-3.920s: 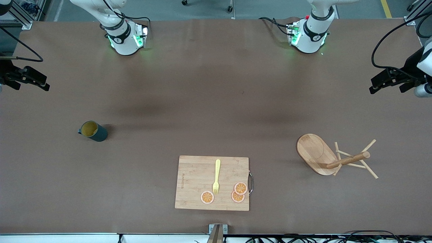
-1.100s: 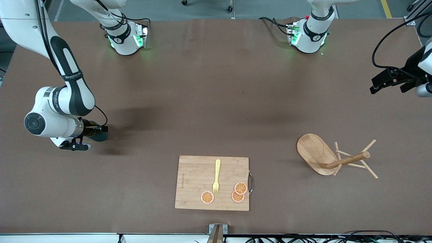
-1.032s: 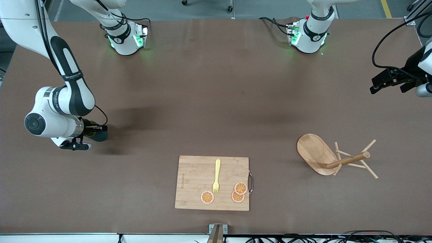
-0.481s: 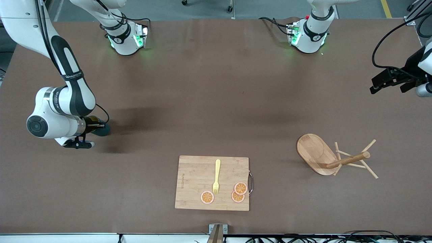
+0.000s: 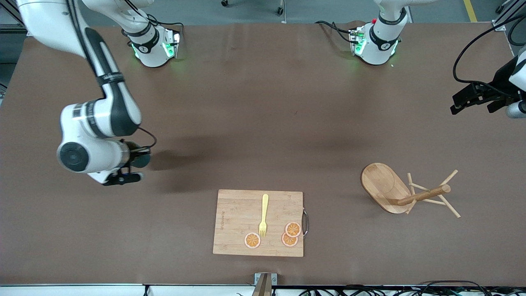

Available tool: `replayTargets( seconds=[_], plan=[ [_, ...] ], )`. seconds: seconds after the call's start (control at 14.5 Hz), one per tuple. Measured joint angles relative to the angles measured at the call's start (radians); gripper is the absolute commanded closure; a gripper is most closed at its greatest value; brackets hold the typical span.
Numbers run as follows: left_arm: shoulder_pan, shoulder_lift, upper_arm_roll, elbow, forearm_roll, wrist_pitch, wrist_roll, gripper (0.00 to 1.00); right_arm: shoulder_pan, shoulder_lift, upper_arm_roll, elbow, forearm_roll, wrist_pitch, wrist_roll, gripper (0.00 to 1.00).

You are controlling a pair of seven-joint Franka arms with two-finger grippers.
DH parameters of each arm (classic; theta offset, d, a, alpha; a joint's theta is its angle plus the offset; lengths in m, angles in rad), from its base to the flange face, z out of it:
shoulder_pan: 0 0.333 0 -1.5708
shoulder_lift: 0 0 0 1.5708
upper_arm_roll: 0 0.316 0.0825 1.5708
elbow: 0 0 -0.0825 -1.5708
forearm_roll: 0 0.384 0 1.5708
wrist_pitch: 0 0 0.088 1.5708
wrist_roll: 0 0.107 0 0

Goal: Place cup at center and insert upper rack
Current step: 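Grasp the teal mug rim with the right gripper and lift, then carry the teal mug with the right gripper toward the table middle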

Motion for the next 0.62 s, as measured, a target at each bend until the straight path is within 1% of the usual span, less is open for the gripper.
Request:
replayTargets(
  seconds=[0.14,0.41,0.62],
  plan=[
    [0.000,0.000,0.000,0.001,0.000,0.000,0.000,0.00,0.098,0.000,0.003,0.024,0.011,-0.004,0.062,0.99],
    [0.000,0.000,-0.001,0.003,0.000,0.000,0.000,0.00,0.292,0.000,0.005,0.087,0.106,0.002,0.181,0.99],
    [0.000,0.000,-0.001,0.004,0.000,0.000,0.000,0.00,0.429,0.026,0.005,0.139,0.110,0.034,0.309,0.99]
  ],
)
